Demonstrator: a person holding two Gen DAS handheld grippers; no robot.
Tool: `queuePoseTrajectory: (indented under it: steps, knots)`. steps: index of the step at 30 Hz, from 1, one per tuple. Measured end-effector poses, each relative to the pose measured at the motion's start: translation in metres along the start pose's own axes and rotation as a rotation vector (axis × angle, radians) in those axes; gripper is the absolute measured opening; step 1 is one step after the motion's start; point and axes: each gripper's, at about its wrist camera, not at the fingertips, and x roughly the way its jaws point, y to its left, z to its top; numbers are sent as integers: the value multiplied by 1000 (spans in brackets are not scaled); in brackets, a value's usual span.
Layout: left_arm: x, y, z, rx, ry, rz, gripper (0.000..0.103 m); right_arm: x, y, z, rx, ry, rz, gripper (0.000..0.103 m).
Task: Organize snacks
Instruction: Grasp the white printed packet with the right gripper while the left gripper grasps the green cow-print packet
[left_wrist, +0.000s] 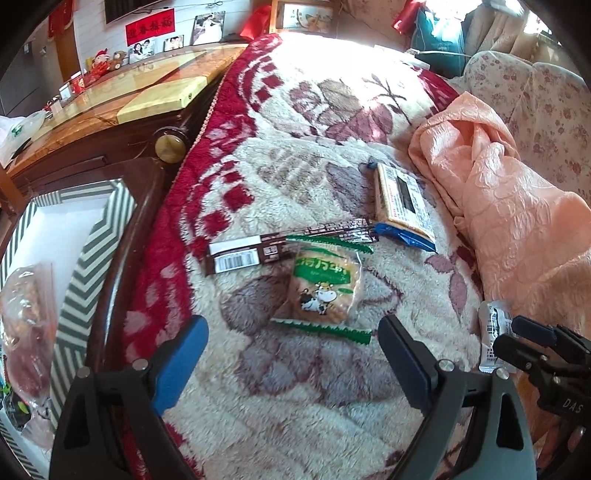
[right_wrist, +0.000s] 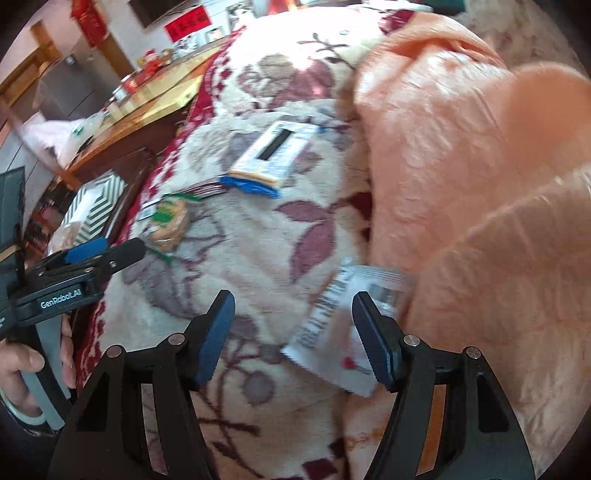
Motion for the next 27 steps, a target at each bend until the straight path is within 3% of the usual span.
queuePoseTrajectory:
  steps: [8,14,19,27]
  knots:
    - [10,-2,4,-5,19,-3,94,1,-16,-8,41,31,-20,67]
    - [10,1,6,-11,14,-5,94,-10,-19,-10,68,-4,-29,67]
    - [6,5,8,-19,5,-9,94,-2,-20,-11,74,26,-96,67]
    - [10,16,10,-52,14,1,94,29,-24,-3,109,80,-110,68]
